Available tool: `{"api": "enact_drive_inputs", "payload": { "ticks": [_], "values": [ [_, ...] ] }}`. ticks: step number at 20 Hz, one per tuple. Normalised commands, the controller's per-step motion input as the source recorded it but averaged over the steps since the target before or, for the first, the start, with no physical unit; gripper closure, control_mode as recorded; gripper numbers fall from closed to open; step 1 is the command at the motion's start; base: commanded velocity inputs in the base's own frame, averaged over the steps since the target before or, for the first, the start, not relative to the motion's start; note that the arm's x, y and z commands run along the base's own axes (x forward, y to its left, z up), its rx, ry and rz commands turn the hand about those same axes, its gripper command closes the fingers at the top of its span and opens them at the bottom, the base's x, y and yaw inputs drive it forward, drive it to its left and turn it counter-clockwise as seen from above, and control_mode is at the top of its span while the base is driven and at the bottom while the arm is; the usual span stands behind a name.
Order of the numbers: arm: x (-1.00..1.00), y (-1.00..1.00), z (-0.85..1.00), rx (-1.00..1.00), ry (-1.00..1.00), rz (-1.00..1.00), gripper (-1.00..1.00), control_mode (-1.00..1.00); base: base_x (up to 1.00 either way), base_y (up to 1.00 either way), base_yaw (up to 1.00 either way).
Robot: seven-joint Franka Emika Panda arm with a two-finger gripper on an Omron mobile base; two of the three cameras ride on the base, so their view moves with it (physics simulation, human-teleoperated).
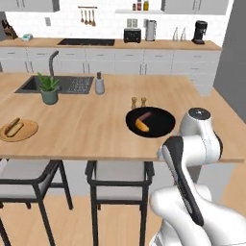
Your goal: Place one bun and one sausage from the bowl on each plate.
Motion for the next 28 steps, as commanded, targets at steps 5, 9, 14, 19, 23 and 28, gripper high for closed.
{"api": "enact_drive_inputs", "payload": {
  "ticks": [5,9,14,19,23,28],
  "values": [
    [0.0,0.0,0.0,0.0,0.0,0.0,1.0,1.0,0.0,1.0,-0.22],
    [0.0,0.0,0.0,0.0,0.0,0.0,1.0,1.0,0.0,1.0,-0.22],
    [0.0,0.0,0.0,0.0,0.0,0.0,1.0,1.0,0.03,1.0,-0.26],
    [0.0,0.0,0.0,0.0,0.0,0.0,1.0,1.0,0.02,1.0,-0.25],
    [0.0,0.0,0.0,0.0,0.0,0.0,1.0,1.0,0.14,1.0,-0.26],
    [0.0,0.0,0.0,0.0,0.0,0.0,1.0,1.0,0.65,0.42,-0.16]
  ]
}}
